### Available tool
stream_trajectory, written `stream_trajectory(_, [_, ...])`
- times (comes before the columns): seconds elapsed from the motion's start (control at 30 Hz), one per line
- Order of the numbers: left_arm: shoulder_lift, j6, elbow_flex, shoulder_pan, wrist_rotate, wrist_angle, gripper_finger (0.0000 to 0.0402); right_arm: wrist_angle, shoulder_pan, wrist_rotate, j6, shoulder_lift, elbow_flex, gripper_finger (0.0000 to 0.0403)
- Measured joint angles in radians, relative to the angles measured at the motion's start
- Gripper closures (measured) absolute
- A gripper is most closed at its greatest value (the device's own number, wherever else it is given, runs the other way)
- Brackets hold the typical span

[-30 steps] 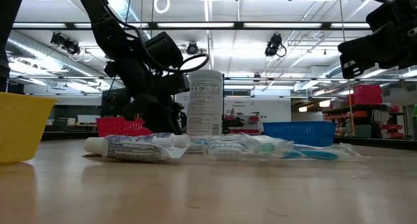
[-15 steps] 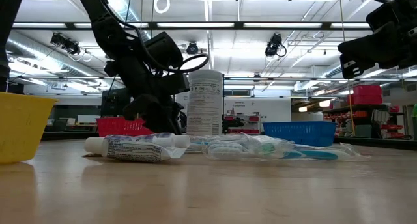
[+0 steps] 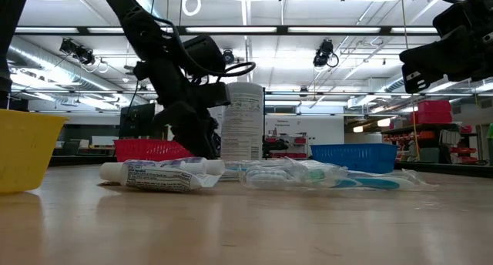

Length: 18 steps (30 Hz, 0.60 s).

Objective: Pick & Place Travel size toiletries
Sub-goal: Put the silver nail clipper into the blue basket

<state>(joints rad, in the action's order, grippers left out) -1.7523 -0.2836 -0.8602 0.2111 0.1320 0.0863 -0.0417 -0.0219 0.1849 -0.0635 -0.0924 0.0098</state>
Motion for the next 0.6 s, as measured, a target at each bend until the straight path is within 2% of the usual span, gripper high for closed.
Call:
stream_trajectory(0.3, [0.0, 0.0, -0.09, -0.002, 0.001, 0.088, 0.034, 0.0, 0.0, 0.0, 0.0, 0.0, 0.0, 0.0389])
stream_trajectory(0.6, [0.054, 0.0, -0.099, -0.002, -0.003, 0.092, 0.0341, 0.0, 0.0, 0.0, 0.0, 0.0, 0.0, 0.039])
